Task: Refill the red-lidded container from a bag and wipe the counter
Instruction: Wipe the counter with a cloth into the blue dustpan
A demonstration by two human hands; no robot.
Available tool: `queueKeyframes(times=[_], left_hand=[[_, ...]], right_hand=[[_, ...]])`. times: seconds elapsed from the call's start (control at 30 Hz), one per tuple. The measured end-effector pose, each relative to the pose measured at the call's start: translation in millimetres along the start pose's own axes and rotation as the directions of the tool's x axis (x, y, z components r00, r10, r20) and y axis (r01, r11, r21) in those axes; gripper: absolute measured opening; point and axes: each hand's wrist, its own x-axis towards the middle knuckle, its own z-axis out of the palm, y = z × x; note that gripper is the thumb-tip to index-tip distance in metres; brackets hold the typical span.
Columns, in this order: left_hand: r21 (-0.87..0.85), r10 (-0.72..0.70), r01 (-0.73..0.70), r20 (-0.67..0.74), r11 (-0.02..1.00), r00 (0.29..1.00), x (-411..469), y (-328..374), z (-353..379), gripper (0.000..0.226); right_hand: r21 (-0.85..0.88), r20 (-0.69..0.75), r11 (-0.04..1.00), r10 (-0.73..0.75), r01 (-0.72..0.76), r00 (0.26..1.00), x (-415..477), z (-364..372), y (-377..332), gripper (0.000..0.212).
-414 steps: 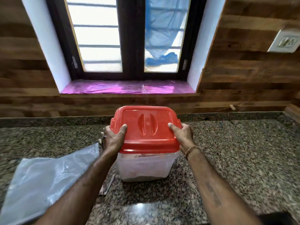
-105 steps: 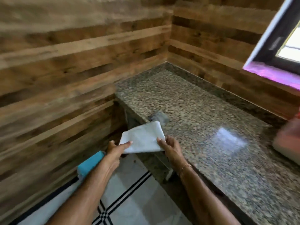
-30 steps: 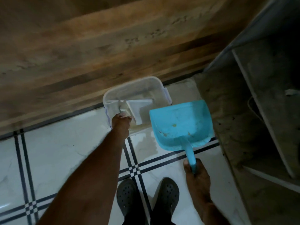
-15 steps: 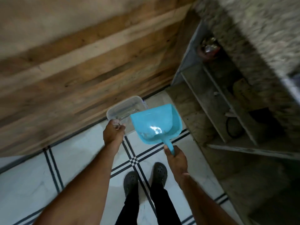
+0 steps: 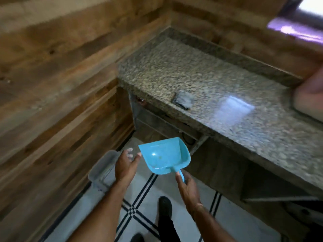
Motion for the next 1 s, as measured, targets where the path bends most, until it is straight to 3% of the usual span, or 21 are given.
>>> queueKeyframes(times=[0.1,0.2,0.33,0.47,0.83,1.0], left_hand=[[0.064,0.132,-0.137,0.081,0.988,0.988,-5,42,26,0.048],[0.138,0.244,-0.269,0.173,0.953,0.954,-4,71,57,0.047],[0.234,0.333,-0.405,0.292,0.884,0.897,-7,103,106,0.050],[0.242,0.355,-0.447,0.343,0.861,0.870,5,126,156,0.055],[0.381,0.394,-0.464,0.251,0.800,0.884,81,172,223,0.059],[0.498,0.352,-0.340,0.072,0.798,0.933,132,207,234,0.066]], right_hand=[[0.101,-0.071,0.994,0.038,-0.031,0.997,-4,-30,10,0.048],[0.254,-0.089,0.962,0.128,-0.102,0.988,-1,-58,17,0.039],[0.348,-0.101,0.913,0.263,-0.214,0.959,12,-90,36,0.030],[0.422,-0.080,0.853,0.374,-0.309,0.924,39,-113,56,0.029],[0.524,-0.066,0.741,0.527,-0.420,0.847,97,-131,59,0.017],[0.523,-0.104,0.745,0.537,-0.414,0.837,103,-120,59,0.020]])
